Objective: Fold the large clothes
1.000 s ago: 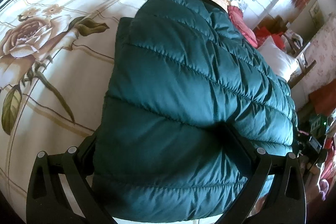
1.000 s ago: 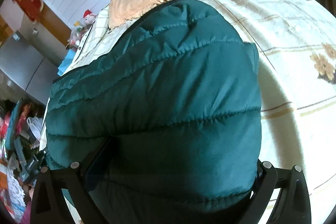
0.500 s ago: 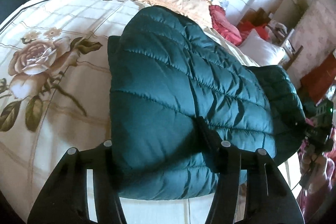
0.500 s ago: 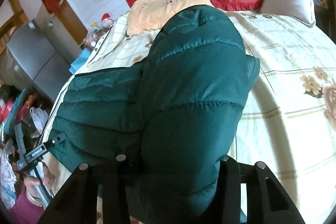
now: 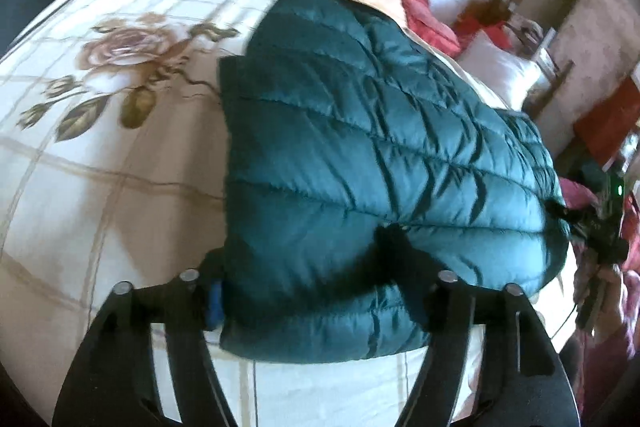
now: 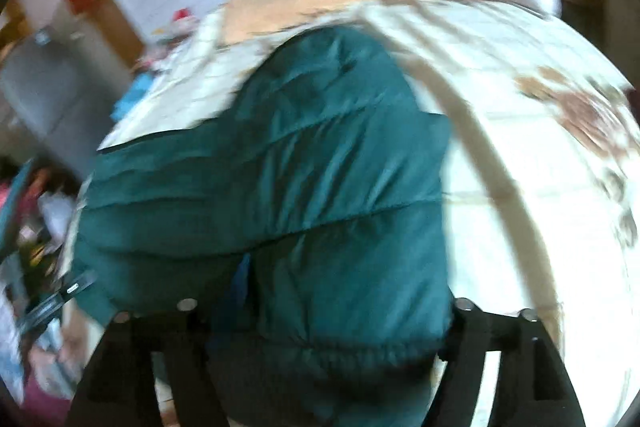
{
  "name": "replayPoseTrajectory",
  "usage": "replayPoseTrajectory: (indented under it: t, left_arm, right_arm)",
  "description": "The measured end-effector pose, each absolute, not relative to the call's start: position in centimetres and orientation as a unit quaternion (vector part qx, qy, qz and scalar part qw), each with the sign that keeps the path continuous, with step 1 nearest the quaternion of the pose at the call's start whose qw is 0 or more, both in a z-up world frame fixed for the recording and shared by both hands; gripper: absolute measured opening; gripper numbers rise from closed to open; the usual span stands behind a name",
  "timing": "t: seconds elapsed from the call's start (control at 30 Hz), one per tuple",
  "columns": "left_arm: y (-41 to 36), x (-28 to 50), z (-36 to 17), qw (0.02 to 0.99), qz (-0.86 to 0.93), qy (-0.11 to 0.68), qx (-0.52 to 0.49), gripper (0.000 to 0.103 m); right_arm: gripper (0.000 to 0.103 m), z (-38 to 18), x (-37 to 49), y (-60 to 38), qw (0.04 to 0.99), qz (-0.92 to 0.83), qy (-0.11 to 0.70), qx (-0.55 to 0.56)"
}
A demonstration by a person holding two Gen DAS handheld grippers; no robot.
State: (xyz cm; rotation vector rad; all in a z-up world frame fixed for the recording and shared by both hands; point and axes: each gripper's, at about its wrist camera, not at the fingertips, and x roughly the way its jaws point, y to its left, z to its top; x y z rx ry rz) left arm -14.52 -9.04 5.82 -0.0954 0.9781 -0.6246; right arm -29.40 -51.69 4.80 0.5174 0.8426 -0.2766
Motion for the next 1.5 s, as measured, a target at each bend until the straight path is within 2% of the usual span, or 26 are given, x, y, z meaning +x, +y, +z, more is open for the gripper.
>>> replayPoseTrajectory:
  t: [0.13, 0.6, 1.03, 1.5]
  left_arm:
    - [-8.6, -15.8, 6.9, 0.856, -0.257, 0.446, -0.037, 0.071]
    - [-10.5, -22.4, 11.2, 0.910, -0.201, 0.361, 0.030, 0.071]
    - [-11.9, -25.8, 11.7, 0.927, -0.168, 0.329, 0.065, 0.071]
    - [-12.4, -26.8, 12.3, 0.932, -0.170, 0.312, 0.076, 0.071]
  right_arm:
    - [0.089, 3.8, -31.2, -52.6, 0.861, -0.157, 0.386, 0.291]
    - [0.089, 11.6, -36.3, -44.3, 0.912, -0.188, 0.324, 0.168]
    - [0.092, 10.8, -35.3, -34.7, 0.925, -0.138, 0.320, 0.148]
    - [0.094, 11.6, -35.4, -32.4, 0.935, -0.152, 0.301, 0.104]
